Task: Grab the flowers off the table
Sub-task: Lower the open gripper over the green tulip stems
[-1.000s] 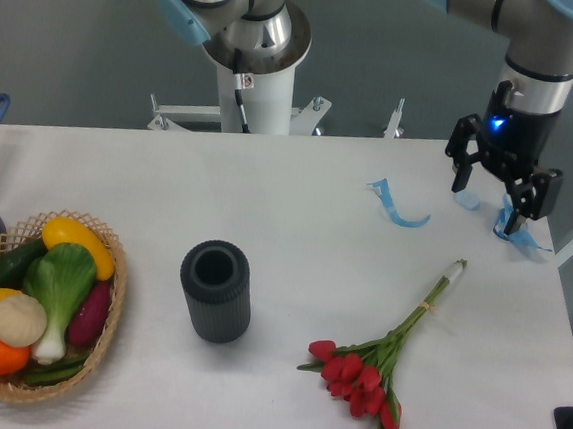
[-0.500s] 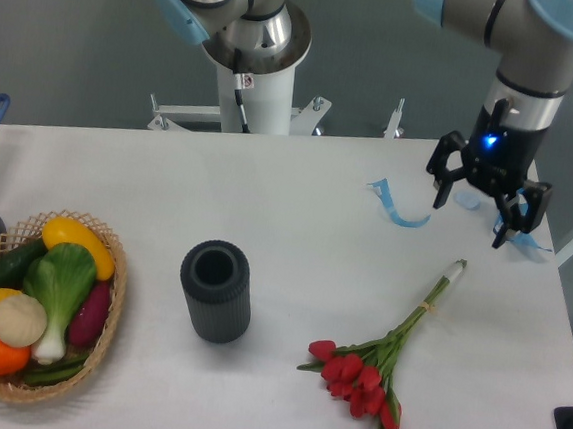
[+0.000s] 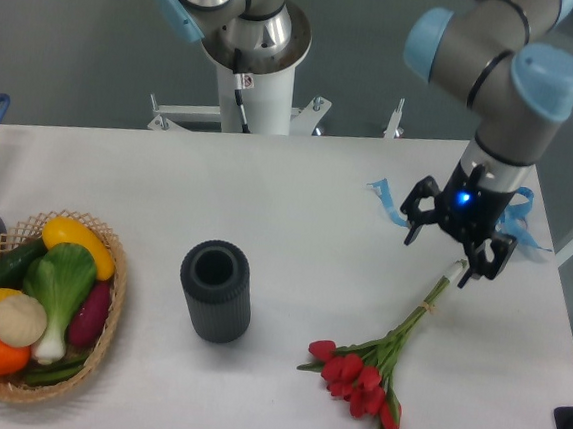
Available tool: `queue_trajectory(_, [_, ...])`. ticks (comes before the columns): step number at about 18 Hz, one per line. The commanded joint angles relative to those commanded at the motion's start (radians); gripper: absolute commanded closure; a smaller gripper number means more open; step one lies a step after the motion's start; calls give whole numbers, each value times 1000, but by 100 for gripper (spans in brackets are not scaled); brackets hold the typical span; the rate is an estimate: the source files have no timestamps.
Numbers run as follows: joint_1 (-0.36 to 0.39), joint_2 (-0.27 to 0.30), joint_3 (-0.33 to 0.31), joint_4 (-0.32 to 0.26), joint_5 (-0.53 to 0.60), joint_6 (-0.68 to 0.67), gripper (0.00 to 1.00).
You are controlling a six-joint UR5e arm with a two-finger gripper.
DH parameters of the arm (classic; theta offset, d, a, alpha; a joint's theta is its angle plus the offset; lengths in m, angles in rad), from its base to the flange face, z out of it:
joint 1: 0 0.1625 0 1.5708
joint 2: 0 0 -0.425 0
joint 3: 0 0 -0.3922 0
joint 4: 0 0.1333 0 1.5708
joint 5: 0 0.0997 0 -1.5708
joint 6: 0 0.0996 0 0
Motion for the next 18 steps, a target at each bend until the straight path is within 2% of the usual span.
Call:
queue_trajectory(3, [-23, -34, 2, 9, 32, -37, 0])
queue_trajectory(6, [-46, -51, -2, 64, 124, -37, 0])
queue_trajectory(10, [-49, -107, 6, 106, 127, -39, 0])
queue_trajectory(15, [-67, -175, 2, 114, 129, -40, 0])
queue_trajectory(18, [-77, -204, 2, 159, 130, -46, 0])
